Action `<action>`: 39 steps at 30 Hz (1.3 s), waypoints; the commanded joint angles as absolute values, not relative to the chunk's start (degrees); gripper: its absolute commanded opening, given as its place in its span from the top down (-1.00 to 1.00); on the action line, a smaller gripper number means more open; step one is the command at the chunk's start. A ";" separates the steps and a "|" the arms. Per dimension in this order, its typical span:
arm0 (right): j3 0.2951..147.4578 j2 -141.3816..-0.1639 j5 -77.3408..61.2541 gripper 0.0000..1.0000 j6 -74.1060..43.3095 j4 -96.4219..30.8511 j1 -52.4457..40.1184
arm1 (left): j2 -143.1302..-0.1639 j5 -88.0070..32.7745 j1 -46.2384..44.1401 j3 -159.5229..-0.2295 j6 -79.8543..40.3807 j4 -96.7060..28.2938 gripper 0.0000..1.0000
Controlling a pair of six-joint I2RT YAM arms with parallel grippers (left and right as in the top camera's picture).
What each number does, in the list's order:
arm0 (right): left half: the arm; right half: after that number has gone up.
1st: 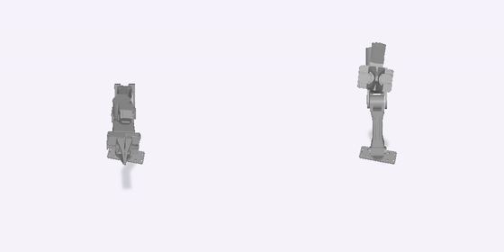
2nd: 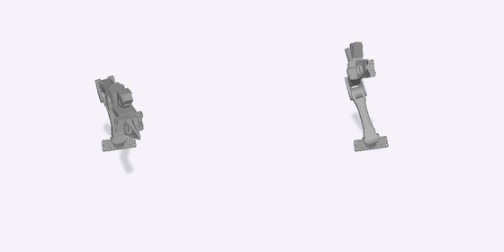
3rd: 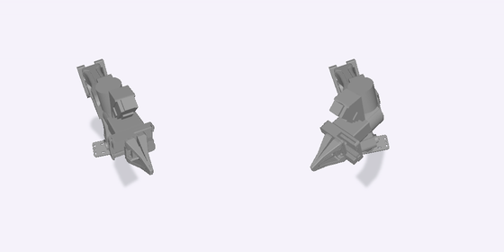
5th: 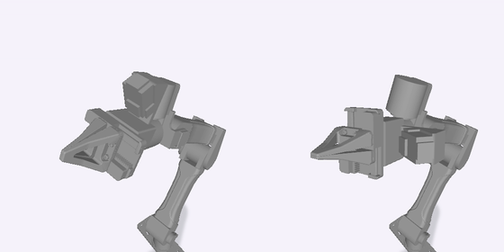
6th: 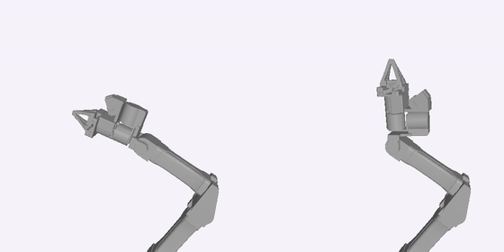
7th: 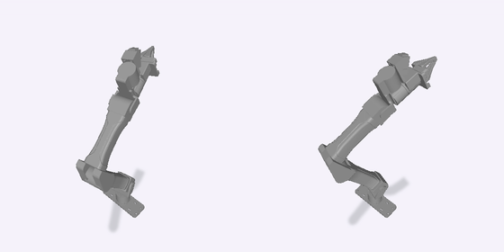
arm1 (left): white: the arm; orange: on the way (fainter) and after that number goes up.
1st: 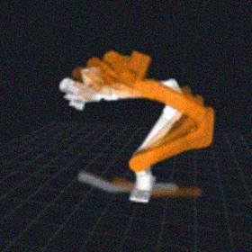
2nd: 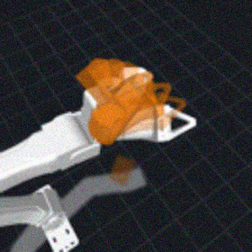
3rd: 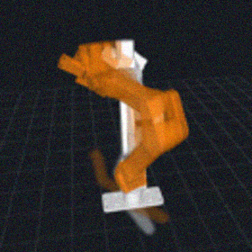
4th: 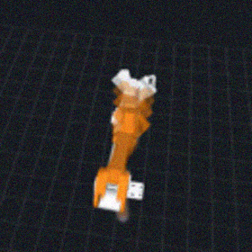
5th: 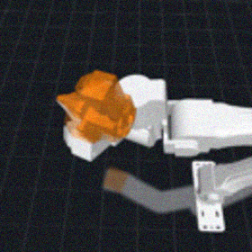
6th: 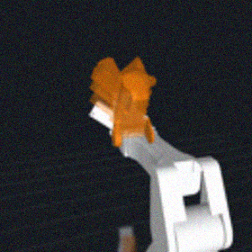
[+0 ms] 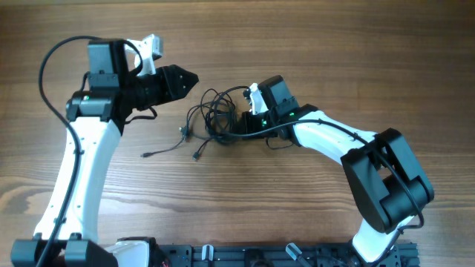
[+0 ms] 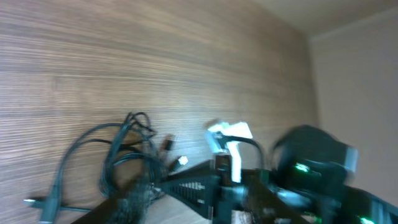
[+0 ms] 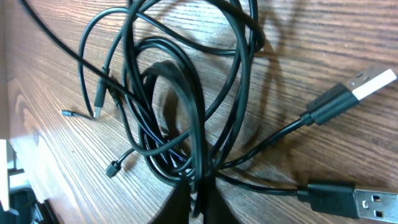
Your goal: Untangle cables
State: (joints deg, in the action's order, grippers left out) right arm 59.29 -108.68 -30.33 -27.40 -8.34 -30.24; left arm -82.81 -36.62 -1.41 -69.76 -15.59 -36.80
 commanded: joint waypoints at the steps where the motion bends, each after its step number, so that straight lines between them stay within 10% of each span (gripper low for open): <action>1: 59.13 -108.44 -29.56 0.31 -27.64 -6.52 -30.30 | -88.40 -27.51 -5.52 -69.65 -15.68 -35.73 -0.27; 8: 59.13 -108.44 -29.23 -0.18 -27.55 -6.33 -30.30 | -102.87 -17.65 -13.65 -69.65 -15.49 -24.51 -0.34; 30: 59.13 -108.44 -28.88 -0.20 -27.38 -6.48 -30.33 | -108.79 -2.74 -14.24 -69.65 -12.40 -20.82 -0.75; 39: 59.13 -108.44 -28.86 -0.20 -27.38 -6.48 -30.33 | -112.95 -9.93 -14.94 -69.23 -12.45 -22.55 -0.58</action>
